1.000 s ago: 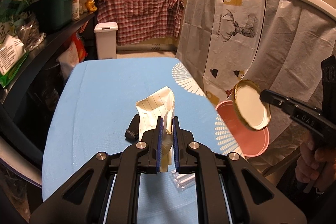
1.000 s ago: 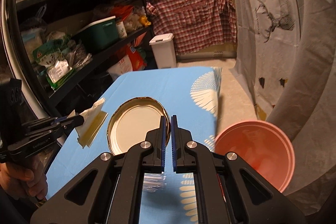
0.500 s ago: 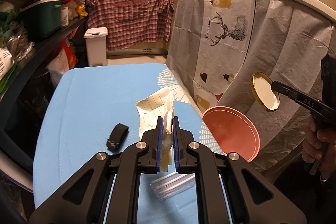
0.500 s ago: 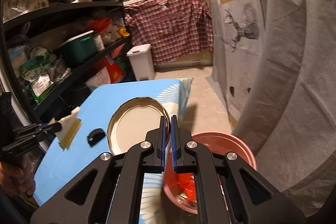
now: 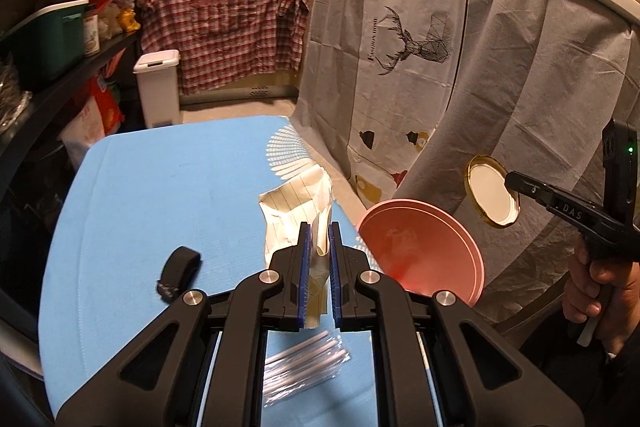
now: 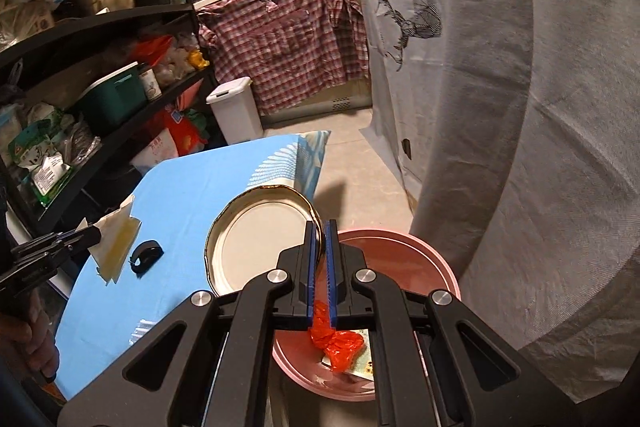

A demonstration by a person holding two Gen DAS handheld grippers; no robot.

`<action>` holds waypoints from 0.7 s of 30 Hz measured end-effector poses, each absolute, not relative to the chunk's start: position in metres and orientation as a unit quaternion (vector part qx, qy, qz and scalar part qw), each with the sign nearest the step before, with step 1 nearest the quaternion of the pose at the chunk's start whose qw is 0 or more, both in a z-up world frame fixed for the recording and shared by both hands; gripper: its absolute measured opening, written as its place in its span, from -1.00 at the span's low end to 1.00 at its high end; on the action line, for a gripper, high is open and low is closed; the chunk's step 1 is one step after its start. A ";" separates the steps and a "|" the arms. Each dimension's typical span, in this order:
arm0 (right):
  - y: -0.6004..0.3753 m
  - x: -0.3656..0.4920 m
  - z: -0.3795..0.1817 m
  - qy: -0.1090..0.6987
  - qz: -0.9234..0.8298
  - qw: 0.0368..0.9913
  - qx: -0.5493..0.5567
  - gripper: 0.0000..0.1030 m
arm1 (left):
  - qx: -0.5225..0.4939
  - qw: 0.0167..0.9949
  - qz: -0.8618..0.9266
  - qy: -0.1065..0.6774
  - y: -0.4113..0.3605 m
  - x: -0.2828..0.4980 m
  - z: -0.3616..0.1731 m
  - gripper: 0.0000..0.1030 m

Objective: Collect trash
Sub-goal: 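Carry the gold jar lid with the right tool while the left carries the paper wrapper over the pink bin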

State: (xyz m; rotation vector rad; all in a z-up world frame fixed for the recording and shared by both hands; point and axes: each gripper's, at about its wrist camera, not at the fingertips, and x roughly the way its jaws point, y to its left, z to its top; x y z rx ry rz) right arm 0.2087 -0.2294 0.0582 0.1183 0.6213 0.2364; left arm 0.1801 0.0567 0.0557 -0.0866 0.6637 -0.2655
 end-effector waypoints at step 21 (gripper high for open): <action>-0.254 0.224 0.047 0.310 0.056 0.948 0.051 -0.90 | -0.038 0.924 -0.178 0.338 -0.005 0.221 0.044 -0.83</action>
